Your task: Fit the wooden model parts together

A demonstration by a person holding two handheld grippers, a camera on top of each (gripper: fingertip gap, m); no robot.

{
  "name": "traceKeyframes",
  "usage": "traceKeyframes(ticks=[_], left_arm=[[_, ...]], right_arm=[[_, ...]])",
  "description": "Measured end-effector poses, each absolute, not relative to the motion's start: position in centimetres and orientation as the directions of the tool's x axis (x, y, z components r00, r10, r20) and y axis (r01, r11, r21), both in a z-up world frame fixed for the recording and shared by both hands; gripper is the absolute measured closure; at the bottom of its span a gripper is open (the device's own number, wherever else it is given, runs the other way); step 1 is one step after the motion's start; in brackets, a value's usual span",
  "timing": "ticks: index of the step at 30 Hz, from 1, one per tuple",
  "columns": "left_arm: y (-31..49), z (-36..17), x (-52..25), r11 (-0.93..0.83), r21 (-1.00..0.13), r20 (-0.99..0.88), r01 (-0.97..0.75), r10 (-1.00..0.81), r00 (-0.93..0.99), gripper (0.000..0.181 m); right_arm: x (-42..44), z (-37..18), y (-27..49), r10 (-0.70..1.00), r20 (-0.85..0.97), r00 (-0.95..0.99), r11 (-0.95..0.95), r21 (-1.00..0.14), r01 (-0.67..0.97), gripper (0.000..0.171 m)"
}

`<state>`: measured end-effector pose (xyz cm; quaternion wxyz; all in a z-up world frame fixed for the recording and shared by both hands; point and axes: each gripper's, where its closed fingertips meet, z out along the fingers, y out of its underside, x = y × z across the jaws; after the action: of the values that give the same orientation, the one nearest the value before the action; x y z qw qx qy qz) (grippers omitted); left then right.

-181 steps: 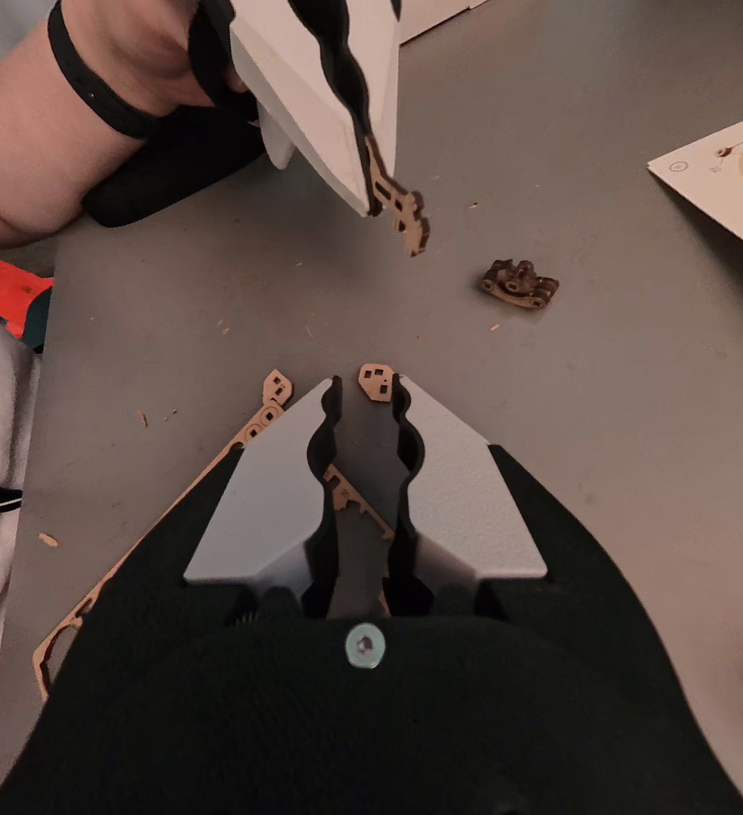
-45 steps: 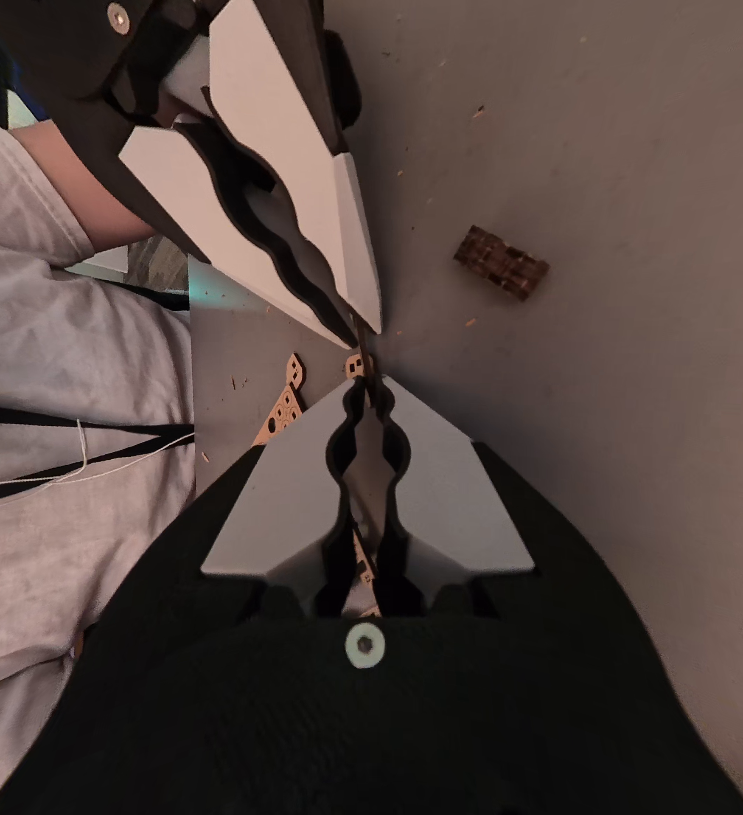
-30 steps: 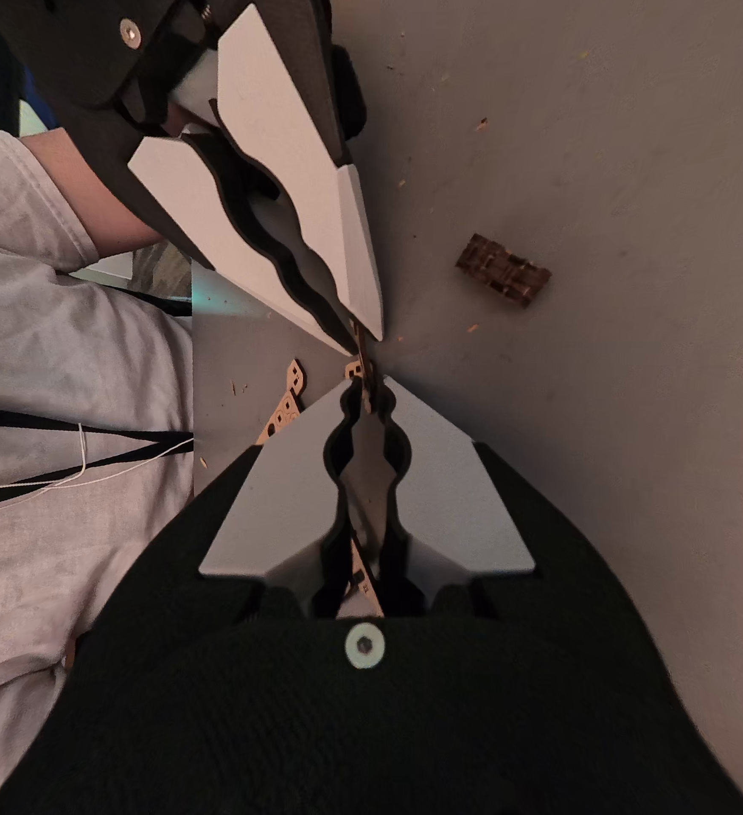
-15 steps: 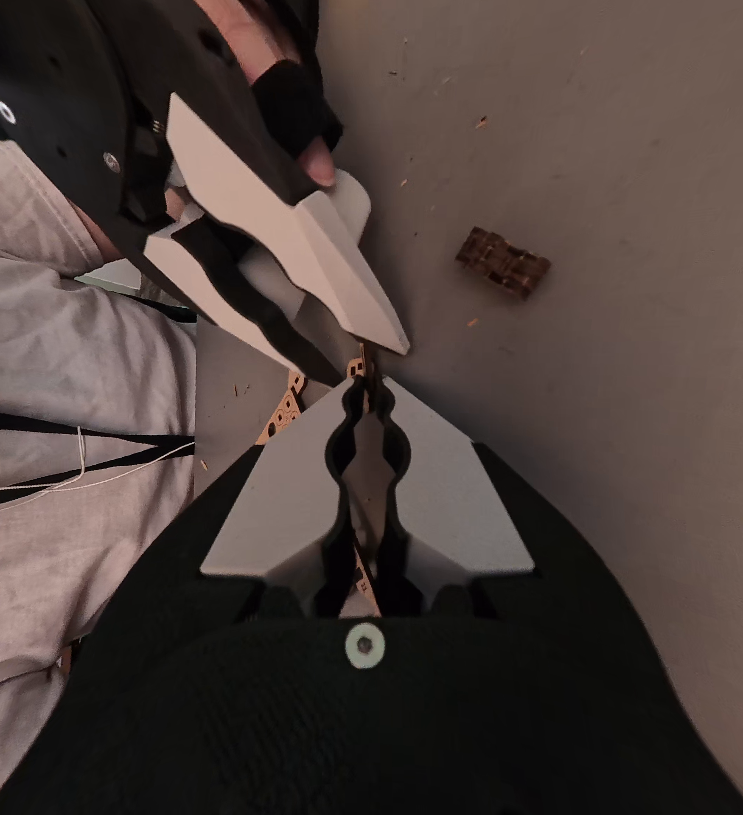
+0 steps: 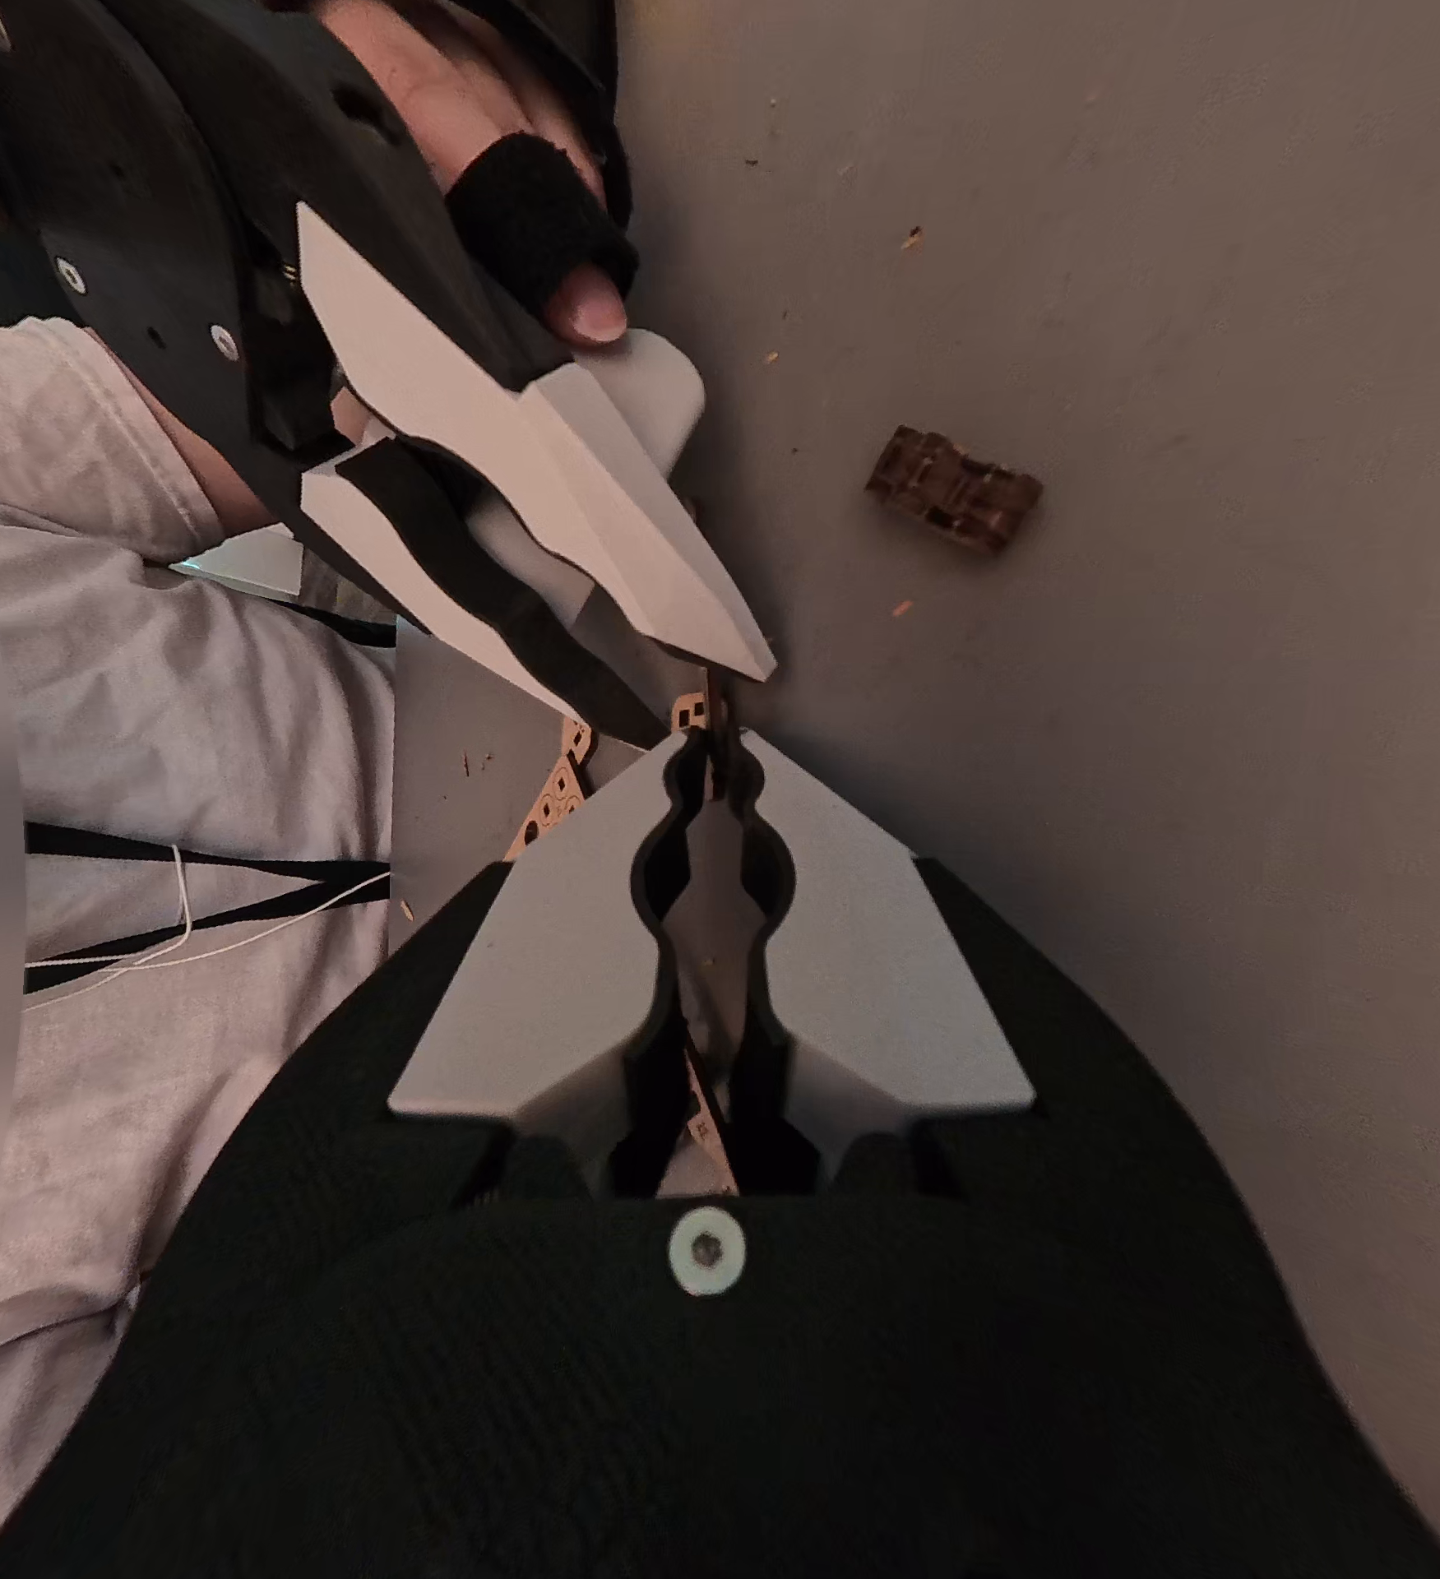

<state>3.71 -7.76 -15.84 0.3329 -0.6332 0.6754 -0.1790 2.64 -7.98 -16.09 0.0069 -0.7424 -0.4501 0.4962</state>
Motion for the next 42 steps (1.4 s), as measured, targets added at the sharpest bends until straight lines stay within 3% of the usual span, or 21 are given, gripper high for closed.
traceKeyframes(ticks=[1, 3, 5, 6, 13, 20, 25, 33, 38, 42], left_arm=[[-7.8, -15.8, 3.7, 0.137, -0.664, -0.226, -0.735, -0.974, 0.023, 0.146], [-7.8, -15.7, 3.8, 0.141, -0.668, -0.228, -0.73, -0.973, 0.021, 0.151], [-7.4, -15.2, 3.8, 0.159, -0.679, -0.264, -0.717, -0.964, 0.036, 0.175], [-7.3, -14.8, 3.8, 0.177, -0.687, -0.285, -0.704, -0.958, 0.037, 0.176], [-8.7, -15.0, 3.4, 0.162, -0.692, -0.206, -0.704, -0.978, -0.023, 0.147], [-8.3, -15.8, 3.7, 0.34, -0.579, -0.409, -0.741, -0.908, -0.096, 0.151], [-7.7, -15.4, 3.9, 0.457, -0.513, -0.514, -0.726, -0.842, -0.167, 0.14], [-8.6, -16.4, 4.5, 0.613, -0.422, -0.64, -0.667, -0.723, -0.259, 0.18], [-8.0, -16.3, 4.8, 0.617, -0.404, -0.67, -0.675, -0.702, -0.241, 0.178], [-7.7, -16.3, 4.9, 0.673, -0.323, -0.75, -0.665, -0.611, -0.253, 0.181]], right_arm=[[2.7, -16.1, -7.9, 0.671, -0.734, 0.105, -0.6, -0.455, 0.657, 0.168], [2.7, -16.0, -7.9, 0.663, -0.741, 0.104, -0.611, -0.455, 0.648, 0.169], [2.8, -16.1, -8.0, 0.657, -0.747, 0.103, -0.614, -0.45, 0.648, 0.169], [2.7, -16.1, -8.0, 0.654, -0.749, 0.104, -0.617, -0.449, 0.646, 0.169], [2.8, -16.1, -8.0, 0.629, -0.77, 0.109, -0.639, -0.432, 0.636, 0.169], [2.8, -16.1, -8.0, 0.614, -0.783, 0.098, -0.643, -0.424, 0.638, 0.169], [2.9, -16.1, -8.0, 0.612, -0.785, 0.102, -0.647, -0.422, 0.635, 0.169], [3.7, -16.0, -7.1, 0.592, -0.796, 0.127, -0.68, -0.409, 0.608, 0.169], [4.0, -16.0, -6.6, 0.587, -0.797, 0.138, -0.693, -0.408, 0.594, 0.169], [4.3, -16.0, -6.3, 0.567, -0.811, 0.147, -0.714, -0.394, 0.579, 0.169]])
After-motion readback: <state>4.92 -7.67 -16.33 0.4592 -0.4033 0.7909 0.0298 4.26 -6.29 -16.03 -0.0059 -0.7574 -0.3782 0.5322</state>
